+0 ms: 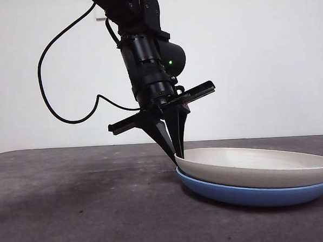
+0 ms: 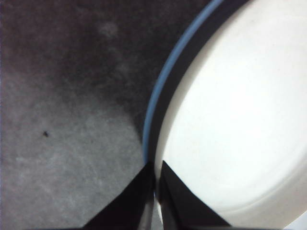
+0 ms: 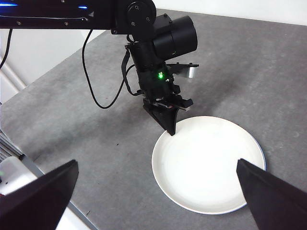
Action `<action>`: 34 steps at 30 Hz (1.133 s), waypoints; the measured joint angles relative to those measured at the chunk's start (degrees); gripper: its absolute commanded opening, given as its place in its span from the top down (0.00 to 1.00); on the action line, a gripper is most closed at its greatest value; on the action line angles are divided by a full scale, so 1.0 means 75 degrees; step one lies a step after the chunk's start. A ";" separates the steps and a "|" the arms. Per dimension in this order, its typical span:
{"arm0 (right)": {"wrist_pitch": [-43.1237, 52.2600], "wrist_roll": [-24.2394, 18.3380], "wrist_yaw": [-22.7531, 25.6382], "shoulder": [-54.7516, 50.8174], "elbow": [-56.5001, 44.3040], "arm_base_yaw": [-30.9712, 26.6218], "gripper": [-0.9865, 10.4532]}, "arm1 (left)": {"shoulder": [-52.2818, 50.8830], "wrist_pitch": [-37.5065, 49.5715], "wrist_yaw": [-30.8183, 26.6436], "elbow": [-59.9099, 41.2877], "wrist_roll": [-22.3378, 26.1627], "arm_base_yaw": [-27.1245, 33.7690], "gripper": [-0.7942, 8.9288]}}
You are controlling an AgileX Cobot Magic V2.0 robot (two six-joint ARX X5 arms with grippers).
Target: Pick up the white plate, put it on the blue plate, put it on desk
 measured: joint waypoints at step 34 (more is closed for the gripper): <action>0.0000 0.0117 0.0227 0.0000 0.0000 0.0000 0.39 | -0.0154 -0.1093 -0.0659 0.1693 0.1221 -0.0012 0.36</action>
